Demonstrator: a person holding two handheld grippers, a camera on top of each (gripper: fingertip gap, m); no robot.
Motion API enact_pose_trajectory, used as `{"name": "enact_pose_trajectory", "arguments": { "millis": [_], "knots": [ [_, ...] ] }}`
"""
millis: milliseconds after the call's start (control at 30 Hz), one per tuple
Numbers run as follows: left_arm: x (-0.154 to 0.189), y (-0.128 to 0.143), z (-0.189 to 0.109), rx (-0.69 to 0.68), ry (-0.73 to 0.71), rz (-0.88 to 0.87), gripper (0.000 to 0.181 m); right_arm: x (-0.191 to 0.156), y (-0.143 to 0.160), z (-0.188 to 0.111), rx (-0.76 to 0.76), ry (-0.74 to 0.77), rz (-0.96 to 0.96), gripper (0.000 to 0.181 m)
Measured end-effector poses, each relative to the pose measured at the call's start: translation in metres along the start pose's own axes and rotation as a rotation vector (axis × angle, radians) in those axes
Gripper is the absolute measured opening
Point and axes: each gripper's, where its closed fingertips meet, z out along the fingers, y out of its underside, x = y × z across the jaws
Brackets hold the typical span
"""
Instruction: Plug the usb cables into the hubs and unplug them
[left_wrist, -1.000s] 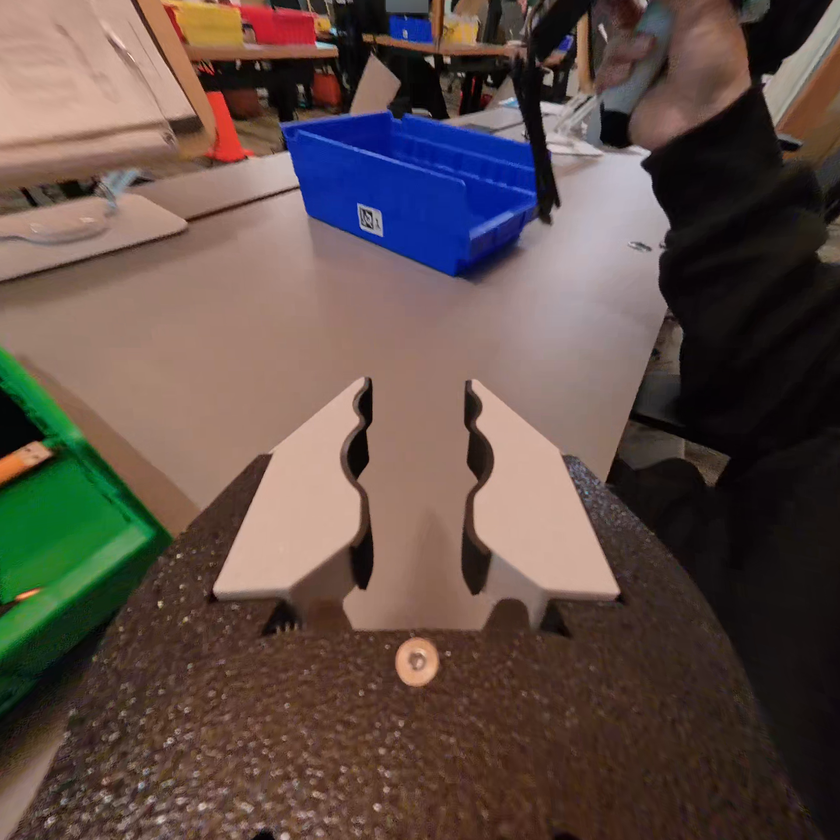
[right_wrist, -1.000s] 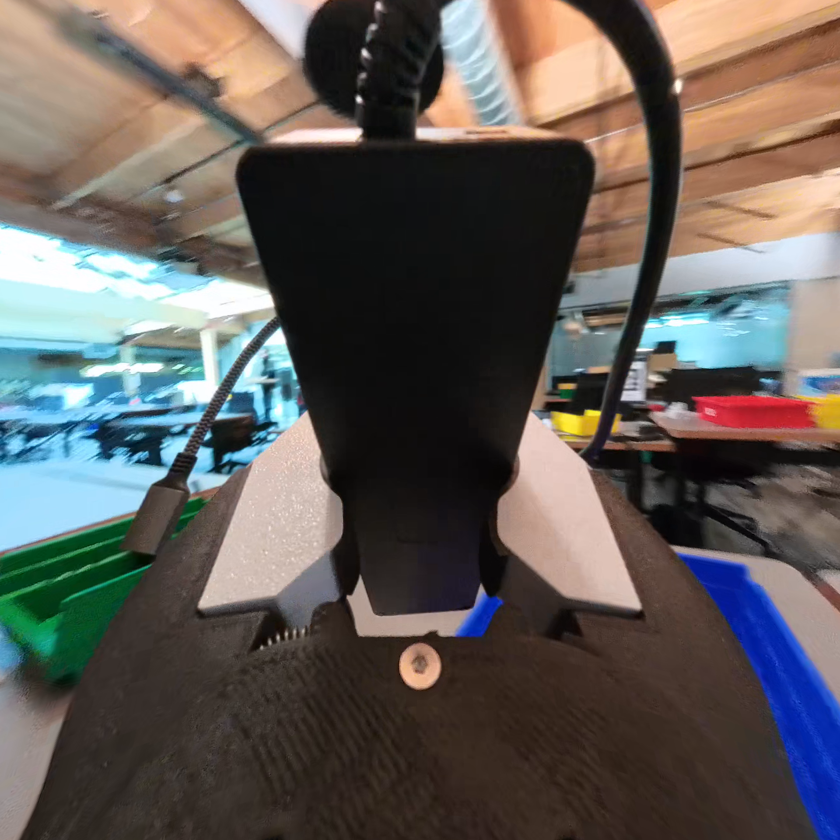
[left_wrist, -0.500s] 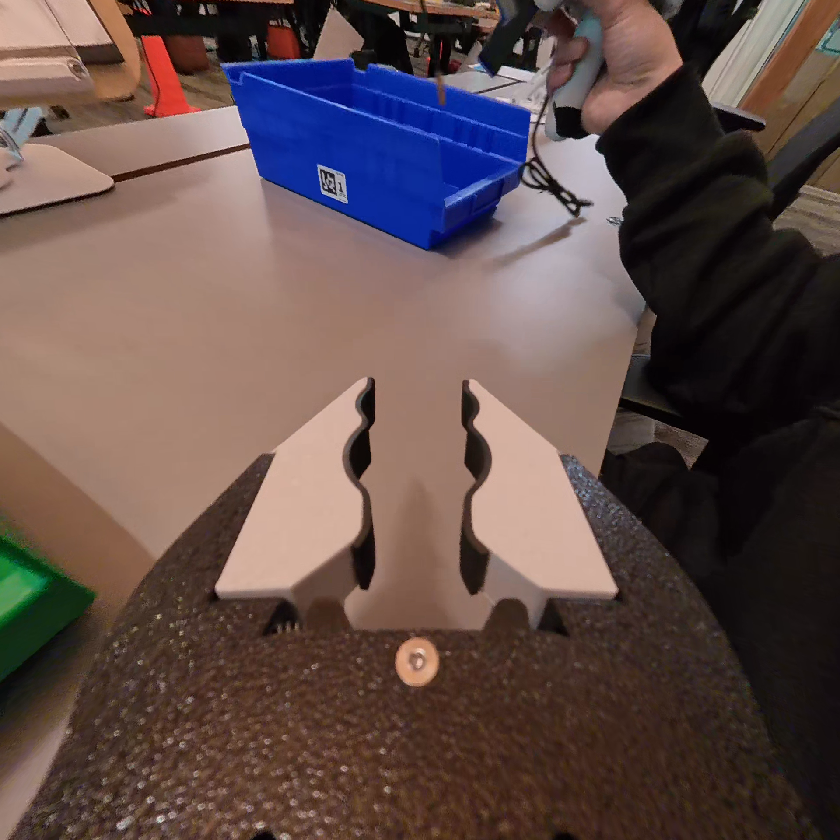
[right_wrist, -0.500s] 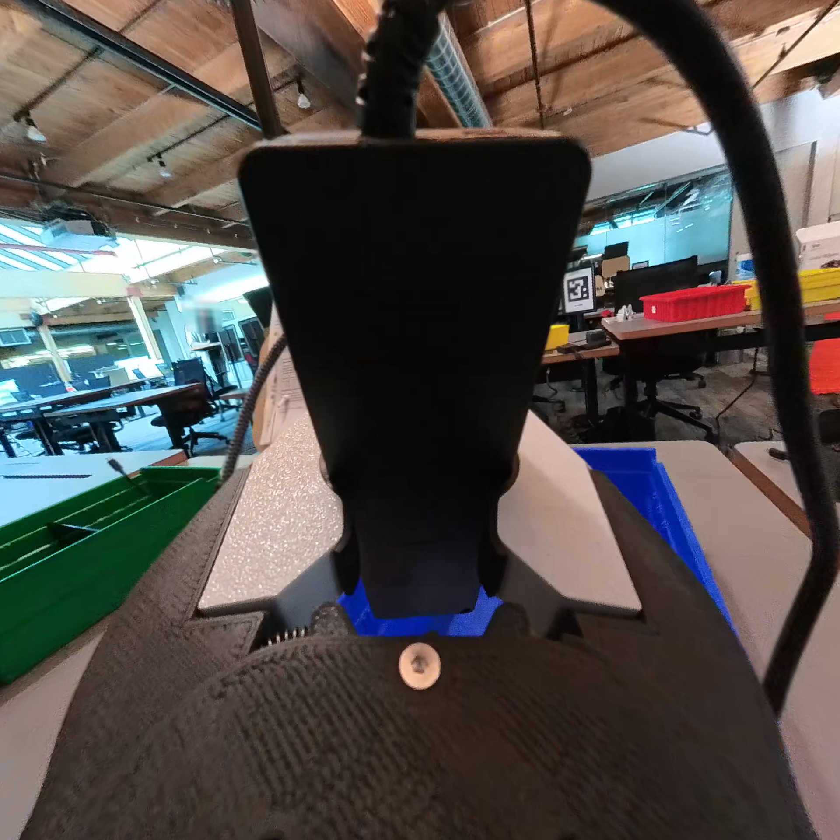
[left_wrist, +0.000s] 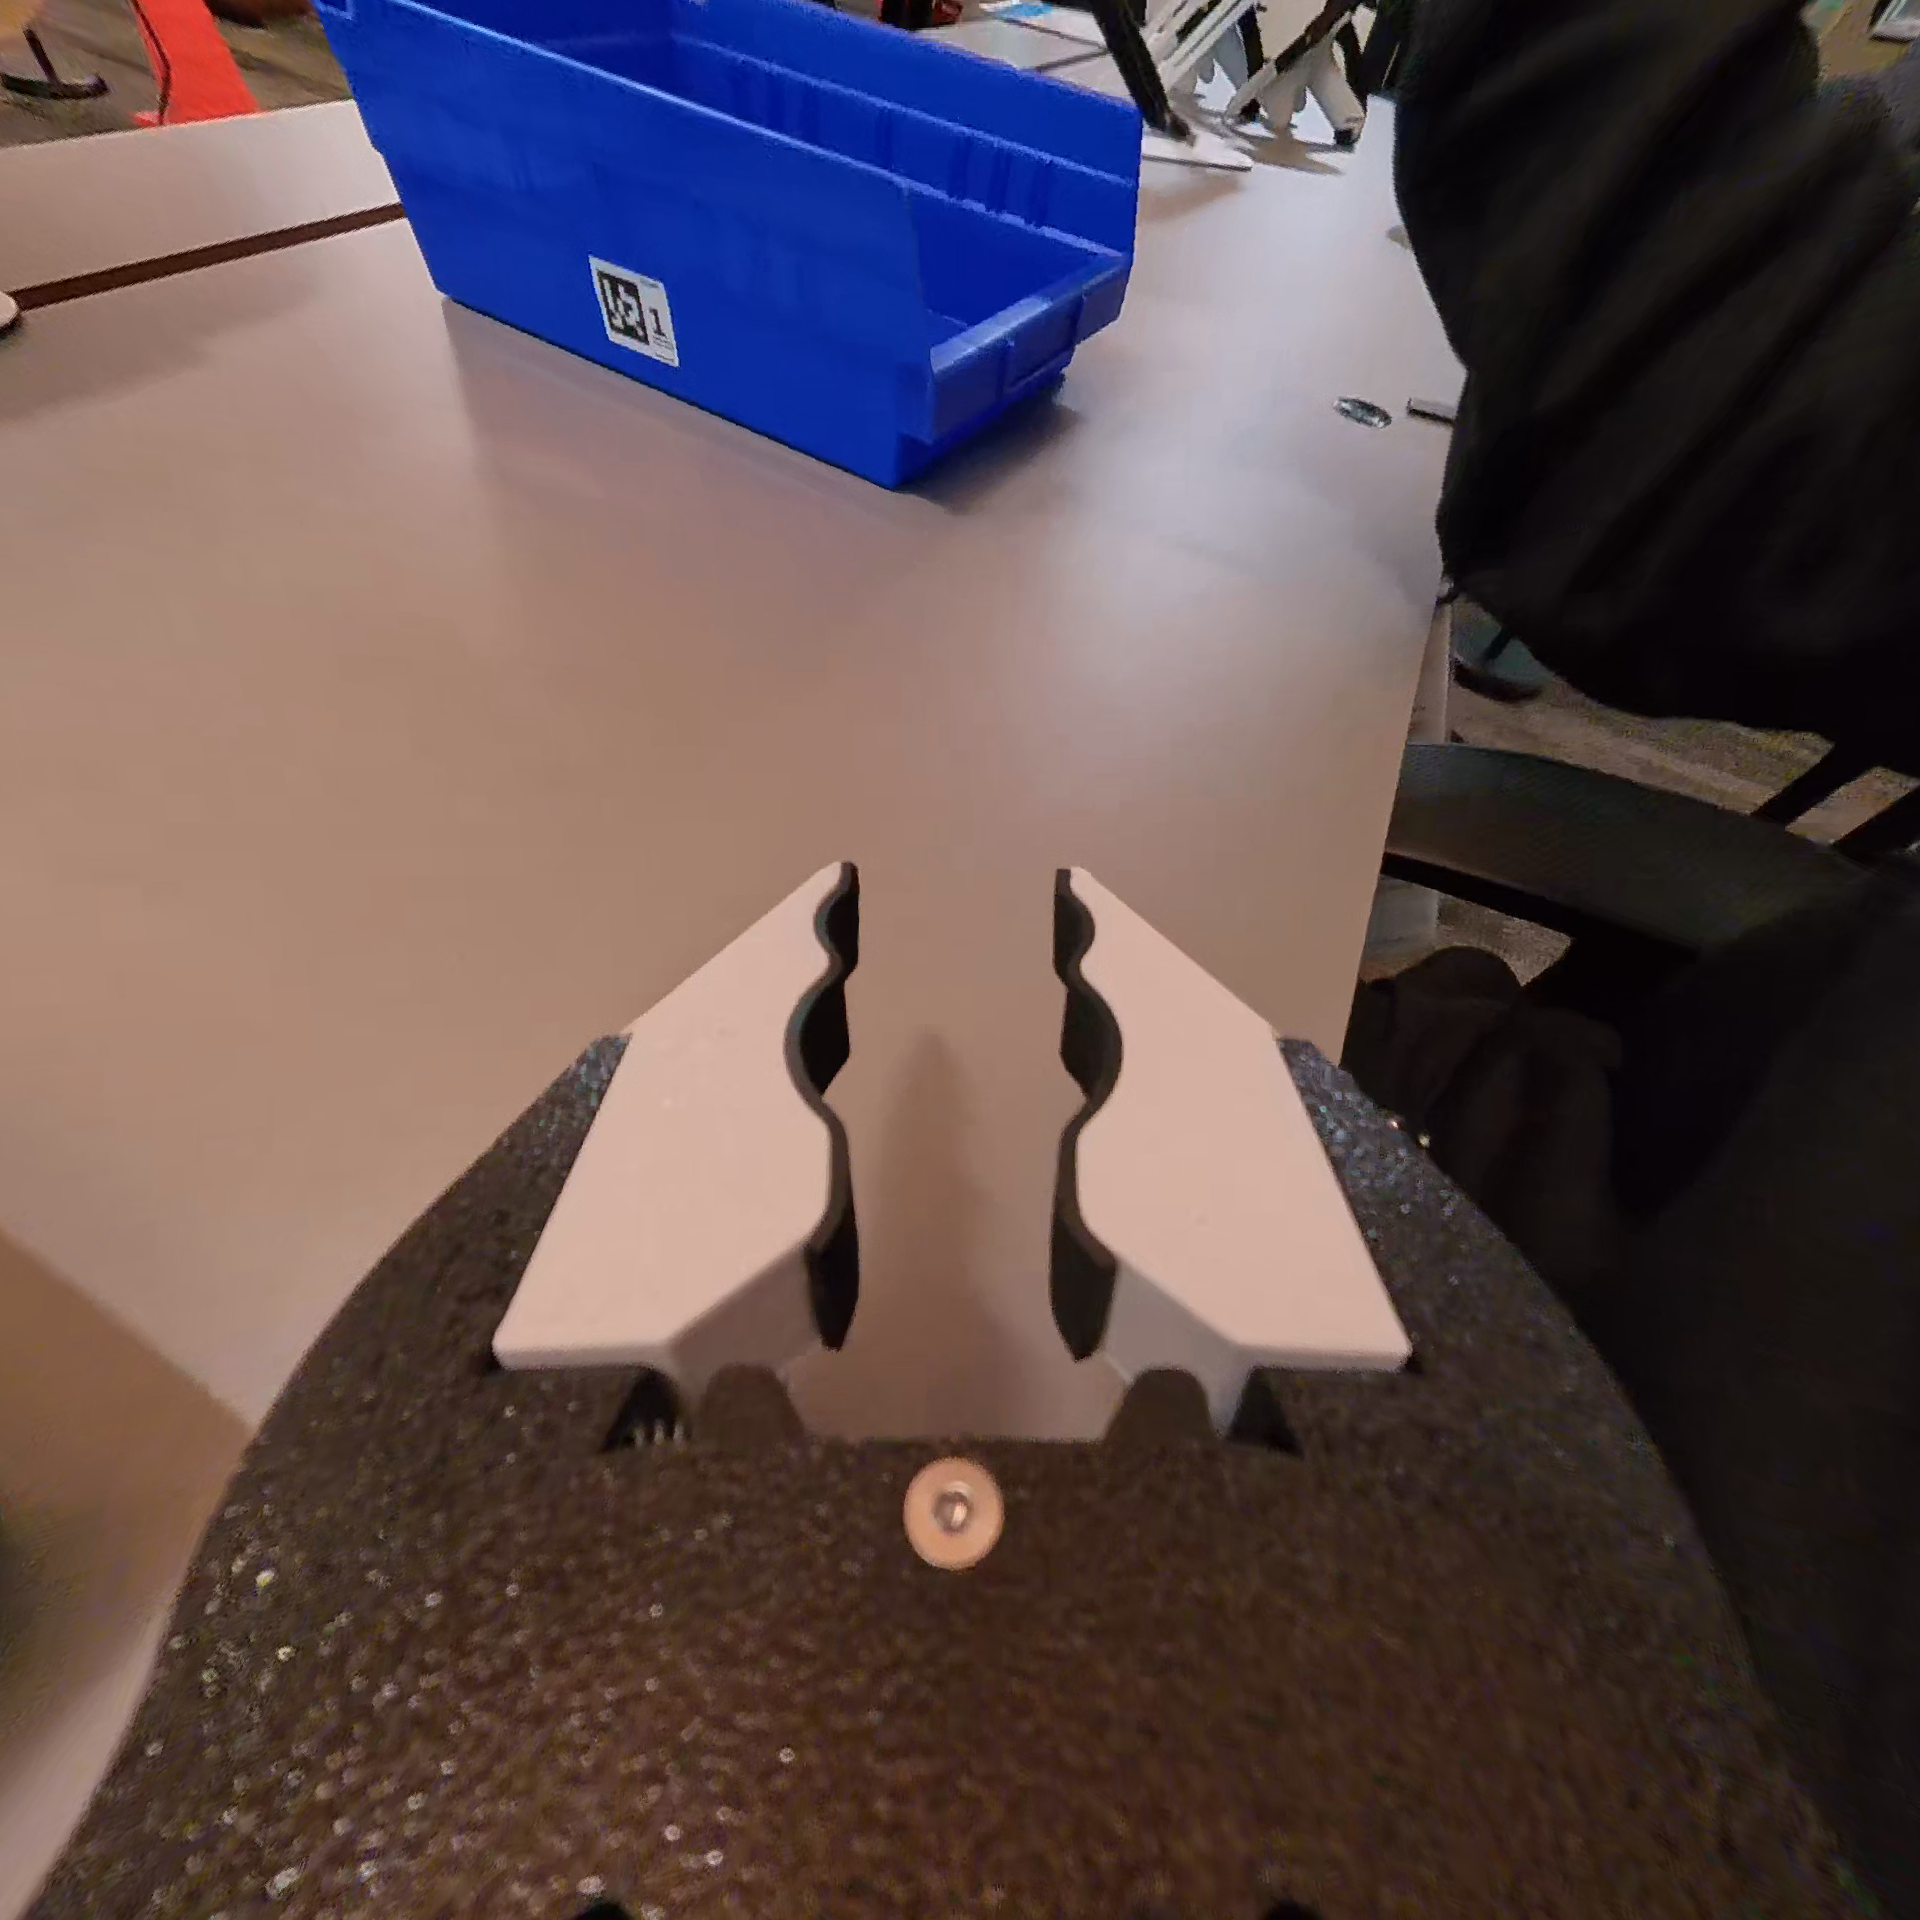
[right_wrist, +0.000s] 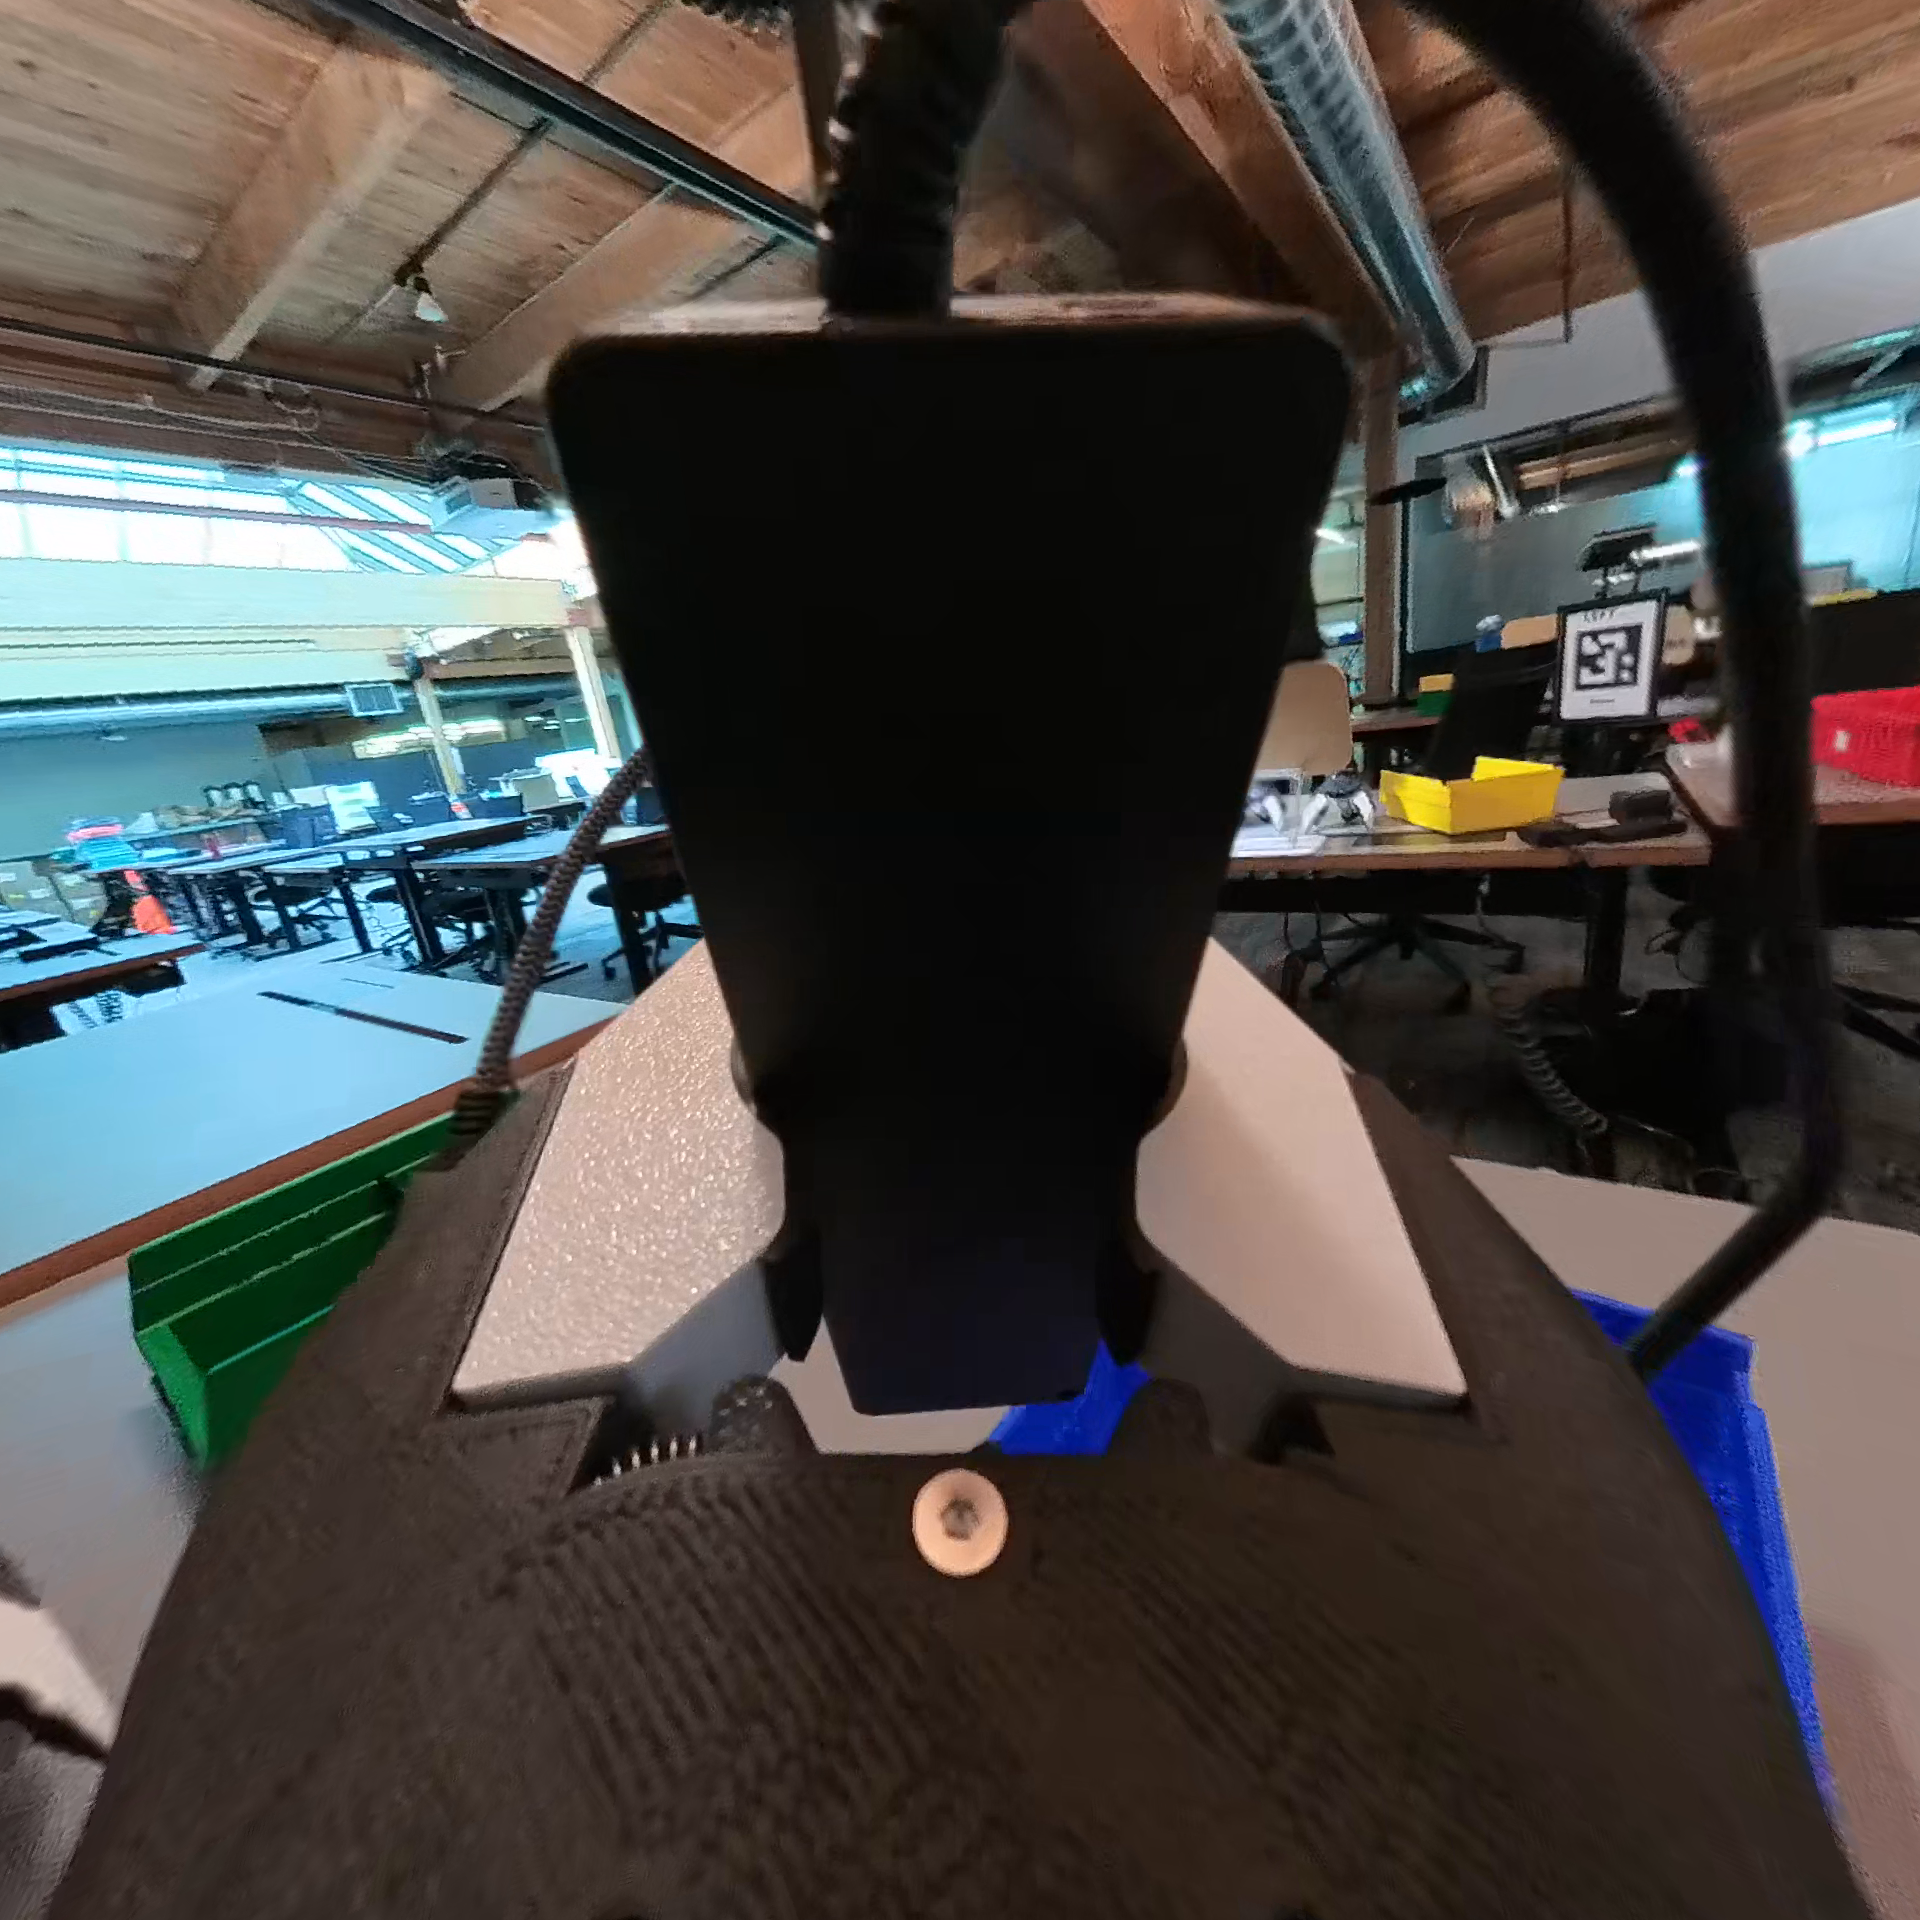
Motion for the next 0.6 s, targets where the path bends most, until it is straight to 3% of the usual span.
{"name": "enact_pose_trajectory", "arguments": {
  "millis": [33,100,233,467,600],
  "knots": [
    [0.001,0.002,0.000,-0.007,0.001,0.004,0.035,0.010,0.006,0.003,-0.020,0.029,0.001,0.064],
    [0.001,0.004,-0.001,-0.013,0.002,0.006,0.035,0.023,0.018,0.007,-0.039,0.061,0.055,0.064],
    [0.000,0.005,-0.005,-0.017,0.004,0.010,0.035,-0.001,0.004,0.018,-0.005,-0.054,0.115,0.064],
    [0.000,0.007,-0.005,0.003,0.011,-0.015,0.035,-0.034,-0.067,0.009,0.073,-0.035,-0.014,0.064],
    [0.002,0.009,-0.004,0.003,0.018,-0.015,0.034,-0.044,-0.085,0.009,0.079,-0.057,-0.046,0.064]
  ]
}}
